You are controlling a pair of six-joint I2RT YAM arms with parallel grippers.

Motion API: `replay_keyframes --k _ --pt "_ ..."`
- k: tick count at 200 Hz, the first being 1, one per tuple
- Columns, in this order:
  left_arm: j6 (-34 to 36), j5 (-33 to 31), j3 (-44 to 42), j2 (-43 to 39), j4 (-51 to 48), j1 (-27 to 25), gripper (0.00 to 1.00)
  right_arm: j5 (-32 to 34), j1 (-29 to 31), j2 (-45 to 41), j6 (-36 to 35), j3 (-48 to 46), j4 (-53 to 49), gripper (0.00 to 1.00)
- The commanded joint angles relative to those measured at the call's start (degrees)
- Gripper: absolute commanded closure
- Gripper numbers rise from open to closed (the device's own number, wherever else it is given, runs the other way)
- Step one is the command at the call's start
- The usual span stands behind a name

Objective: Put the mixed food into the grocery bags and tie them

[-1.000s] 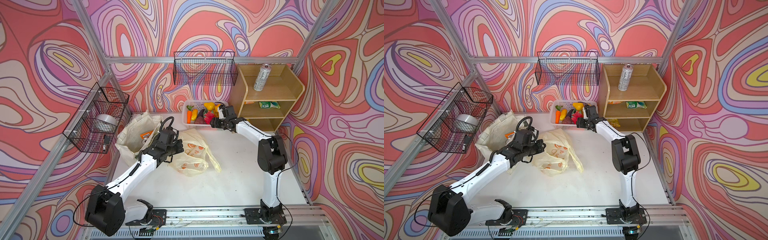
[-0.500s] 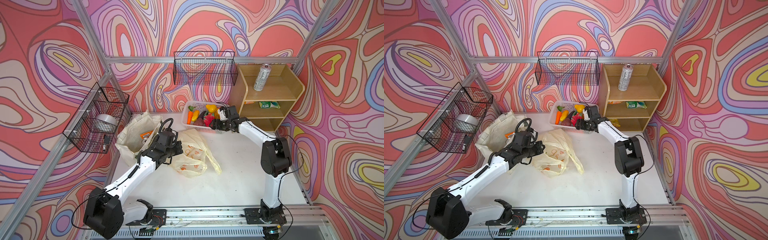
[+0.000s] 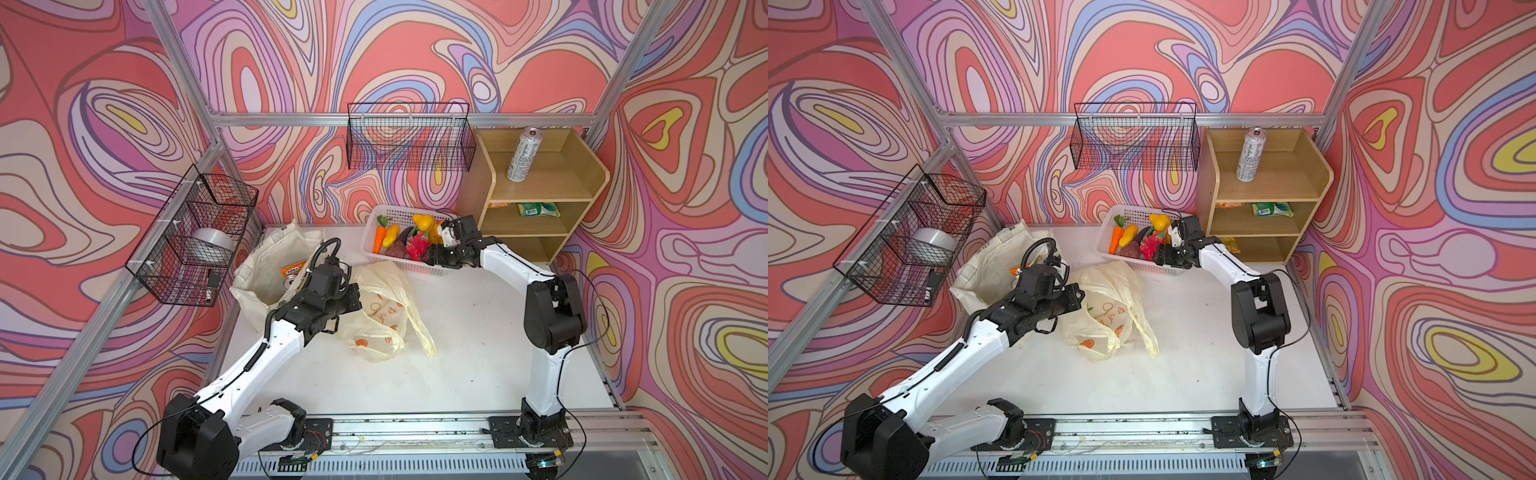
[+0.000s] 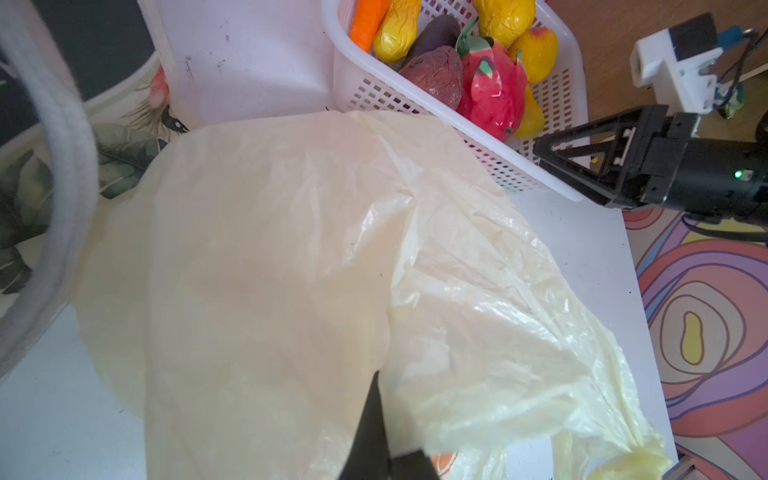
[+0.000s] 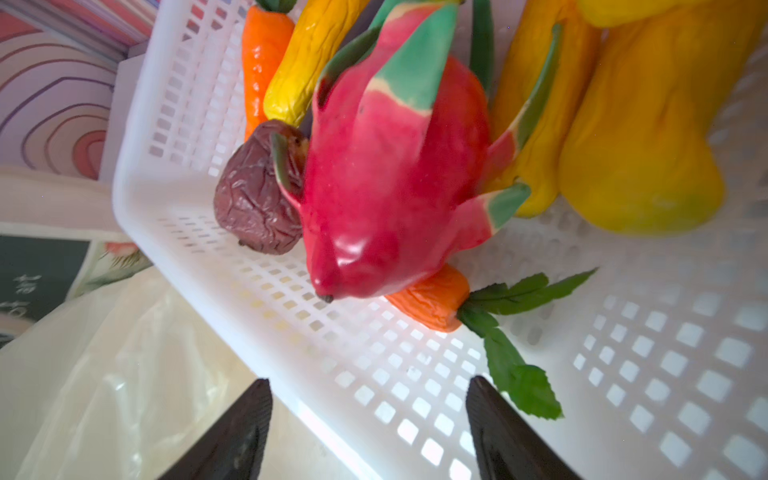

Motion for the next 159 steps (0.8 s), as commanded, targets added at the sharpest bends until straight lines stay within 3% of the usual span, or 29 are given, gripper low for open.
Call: replay_keyframes --k 1,62,81,114,136,159 --pt "0.85 -1.69 -1.54 -1.34 -2.61 0.34 1.00 -8.72 2.00 -1.87 5.72 -5.82 -0.69 0.26" --pt "-0.01 -2.58 -3.44 -2.71 -2.98 0.39 1.00 -17.88 10.88 -7.34 13.63 -12.28 5.45 0.27" --pt "0.07 -2.73 -3.24 -2.68 -3.15 0.40 1.00 -12.89 9.46 -9.25 9.95 -6.24 0.29 0.26" --pt "-0.11 -2.90 -2.70 -2.48 -3.60 0.39 1.00 1.37 6.26 -7.41 1.69 6.39 -10.77 0.24" --pt "-0.35 -3.66 -3.13 -3.55 -3.97 0.38 1.00 7.84 3.43 -5.78 -0.51 8.60 -12.83 0.24" --pt "-0.40 -4.02 -3.59 -4.42 -4.25 0.40 1.00 9.19 1.53 -4.64 -0.59 8.88 -13.42 0.25"
